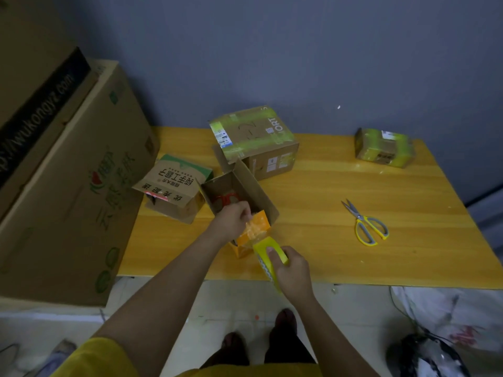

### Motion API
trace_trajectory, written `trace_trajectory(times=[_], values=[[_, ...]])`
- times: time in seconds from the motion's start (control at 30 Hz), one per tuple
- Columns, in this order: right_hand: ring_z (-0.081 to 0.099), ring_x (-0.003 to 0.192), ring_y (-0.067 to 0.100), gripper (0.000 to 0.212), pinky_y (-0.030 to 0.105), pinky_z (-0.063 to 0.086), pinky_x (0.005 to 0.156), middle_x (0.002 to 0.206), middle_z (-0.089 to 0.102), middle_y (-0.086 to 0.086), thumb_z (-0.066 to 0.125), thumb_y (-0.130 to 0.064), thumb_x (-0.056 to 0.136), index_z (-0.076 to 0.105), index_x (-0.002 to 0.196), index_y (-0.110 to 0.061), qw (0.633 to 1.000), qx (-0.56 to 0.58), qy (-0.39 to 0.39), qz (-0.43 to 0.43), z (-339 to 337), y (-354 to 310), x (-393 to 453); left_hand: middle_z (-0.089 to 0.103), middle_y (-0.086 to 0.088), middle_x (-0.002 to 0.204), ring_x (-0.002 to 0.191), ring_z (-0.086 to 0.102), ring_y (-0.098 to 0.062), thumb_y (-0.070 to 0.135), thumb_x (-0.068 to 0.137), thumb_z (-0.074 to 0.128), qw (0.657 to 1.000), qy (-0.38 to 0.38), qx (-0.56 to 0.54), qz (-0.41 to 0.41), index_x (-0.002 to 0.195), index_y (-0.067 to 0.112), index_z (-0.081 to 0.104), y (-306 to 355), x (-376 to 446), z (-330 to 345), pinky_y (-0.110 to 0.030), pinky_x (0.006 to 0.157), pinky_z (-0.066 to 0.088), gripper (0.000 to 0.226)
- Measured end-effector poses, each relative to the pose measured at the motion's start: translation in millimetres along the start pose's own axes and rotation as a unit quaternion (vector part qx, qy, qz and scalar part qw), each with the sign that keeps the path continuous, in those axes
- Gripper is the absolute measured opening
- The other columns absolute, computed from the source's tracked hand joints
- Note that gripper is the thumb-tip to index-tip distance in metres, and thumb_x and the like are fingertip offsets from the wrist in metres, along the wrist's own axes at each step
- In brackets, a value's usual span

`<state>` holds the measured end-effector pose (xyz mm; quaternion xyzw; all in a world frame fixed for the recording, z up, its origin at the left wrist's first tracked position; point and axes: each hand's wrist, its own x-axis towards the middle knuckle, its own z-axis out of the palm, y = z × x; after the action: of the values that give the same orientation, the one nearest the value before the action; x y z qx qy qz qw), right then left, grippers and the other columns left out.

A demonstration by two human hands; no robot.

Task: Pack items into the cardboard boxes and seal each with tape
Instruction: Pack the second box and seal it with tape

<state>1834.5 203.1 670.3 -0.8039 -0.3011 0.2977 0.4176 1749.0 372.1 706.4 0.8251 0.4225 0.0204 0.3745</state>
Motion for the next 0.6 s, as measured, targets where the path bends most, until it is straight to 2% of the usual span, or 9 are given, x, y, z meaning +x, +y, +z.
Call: trace_trajectory(times=[0.13,0.33,0.43,0.5,0.6], values=[[0.05,0.054,0.006,0.025,0.015,0.036,0.048,0.063,0.057,-0.005,0.06,-0.041,0.092,0.066,0.087,-0.017,1.0,-0.023,0.016,-0.007,2,-1,5,0.06,-0.009,0.088,0.082,0.057,-0.025,0.012,0.098,0.048,1.0,0.017,0.011,0.004,0.091,0.009,0.053,-3,3,4,-0.042,0.072,0.048,0.009],[0.048,0.052,0.008,0.029,0.02,0.03,0.045,0.058,0.052,-0.004,0.057,-0.046,0.092,0.061,0.079,-0.021,0.999,-0.035,-0.016,0.011,-1,-14,8,0.048,-0.01,0.086,0.077,0.049,-0.029,0.007,0.099,0.041,0.997,0.03,0.058,0.032,0.089,0.015,0.043,-1,4,8,-0.042,0.064,0.04,0.013],[0.052,0.056,0.017,0.04,0.03,0.034,0.05,0.06,0.054,0.002,0.056,-0.053,0.091,0.062,0.075,-0.016,0.998,-0.041,-0.021,0.038,-4,-17,13,0.048,-0.011,0.087,0.076,0.049,-0.03,0.004,0.097,0.043,0.997,0.056,0.038,0.039,0.086,0.015,0.042,-1,2,7,-0.039,0.06,0.037,0.015],[0.047,0.053,0.019,0.052,0.031,0.03,0.049,0.054,0.047,0.002,0.056,-0.057,0.089,0.05,0.061,-0.013,0.995,-0.075,-0.019,0.071,-7,-13,13,0.051,-0.011,0.087,0.075,0.051,-0.029,0.004,0.095,0.044,0.995,0.095,-0.012,0.041,0.085,0.013,0.043,1,4,-3,-0.038,0.06,0.038,0.014],[0.038,0.046,0.015,0.059,0.031,0.027,0.047,0.047,0.037,-0.001,0.06,-0.056,0.087,0.037,0.05,-0.016,0.993,-0.096,0.013,0.063,-10,-6,3,0.058,-0.015,0.088,0.078,0.057,-0.029,0.01,0.098,0.046,0.997,0.061,-0.025,0.051,0.086,0.012,0.047,2,10,-21,-0.043,0.068,0.047,0.013]])
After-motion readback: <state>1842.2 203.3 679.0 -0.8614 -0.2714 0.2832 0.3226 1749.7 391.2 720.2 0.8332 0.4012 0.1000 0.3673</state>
